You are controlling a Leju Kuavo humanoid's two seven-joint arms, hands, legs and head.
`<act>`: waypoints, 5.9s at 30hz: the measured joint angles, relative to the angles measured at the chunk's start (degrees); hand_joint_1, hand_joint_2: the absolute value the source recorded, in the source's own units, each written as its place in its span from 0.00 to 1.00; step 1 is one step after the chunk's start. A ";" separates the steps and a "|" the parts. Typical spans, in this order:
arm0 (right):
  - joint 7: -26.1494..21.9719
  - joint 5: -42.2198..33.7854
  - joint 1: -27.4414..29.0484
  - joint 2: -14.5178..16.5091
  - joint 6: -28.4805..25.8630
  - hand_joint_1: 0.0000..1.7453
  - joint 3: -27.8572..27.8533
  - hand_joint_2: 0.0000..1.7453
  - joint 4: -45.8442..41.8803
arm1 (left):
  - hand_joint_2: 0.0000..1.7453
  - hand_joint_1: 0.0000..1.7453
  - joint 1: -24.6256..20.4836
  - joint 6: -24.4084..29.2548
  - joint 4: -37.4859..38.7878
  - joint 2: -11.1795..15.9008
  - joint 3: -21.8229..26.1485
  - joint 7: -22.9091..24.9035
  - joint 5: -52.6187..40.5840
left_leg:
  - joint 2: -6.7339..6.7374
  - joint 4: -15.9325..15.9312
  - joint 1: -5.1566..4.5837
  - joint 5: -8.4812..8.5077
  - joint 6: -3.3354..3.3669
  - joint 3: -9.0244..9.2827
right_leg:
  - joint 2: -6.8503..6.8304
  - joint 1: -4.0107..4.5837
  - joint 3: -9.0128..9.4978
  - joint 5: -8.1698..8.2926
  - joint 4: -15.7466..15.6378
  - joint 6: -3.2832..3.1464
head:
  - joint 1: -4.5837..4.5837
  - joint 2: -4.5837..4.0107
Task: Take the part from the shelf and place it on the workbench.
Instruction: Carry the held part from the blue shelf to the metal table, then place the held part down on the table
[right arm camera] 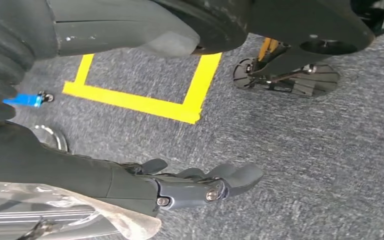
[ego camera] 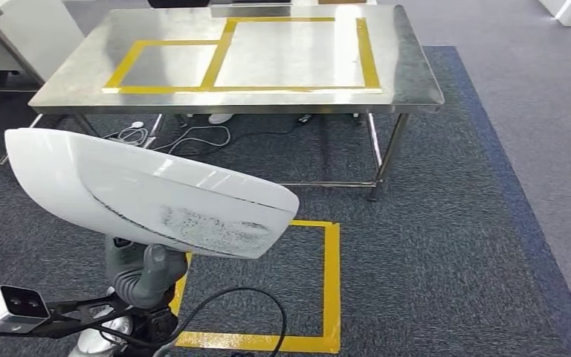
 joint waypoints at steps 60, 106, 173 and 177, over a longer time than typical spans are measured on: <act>0.80 -1.26 -0.11 -0.02 -0.35 0.00 -2.92 1.00 0.18 | 1.00 1.00 0.49 0.34 -0.08 -0.01 0.04 -0.01 -0.13 | 0.19 -2.28 0.01 -2.07 0.18 4.22 | 1.43 0.27 -0.25 0.24 -0.31 -0.18 | 0.56 0.02; 0.29 -1.65 -0.21 0.01 -0.97 0.00 -3.99 1.00 0.49 | 1.00 1.00 1.47 1.11 -0.21 -0.10 -0.96 0.07 0.03 | 0.30 -15.45 -0.20 4.00 3.79 9.88 | 1.63 0.53 -4.39 -8.56 14.89 3.11 | 1.87 0.01; 6.36 -2.38 16.09 9.26 10.90 0.00 1.92 1.00 -31.48 | 1.00 1.00 -19.15 41.37 31.19 34.63 30.35 17.39 -51.92 | 1.53 -16.06 0.53 4.53 1.34 9.63 | 1.67 1.03 -3.35 0.23 3.14 1.23 | 1.43 0.00; 5.33 -1.59 15.44 9.25 11.35 0.00 1.37 1.00 -29.93 | 1.00 1.00 -28.02 40.10 43.48 37.71 30.83 17.87 -53.42 | 1.57 -16.27 0.55 4.72 0.00 9.43 | 1.78 1.15 -2.04 0.59 0.42 0.27 | 1.35 0.00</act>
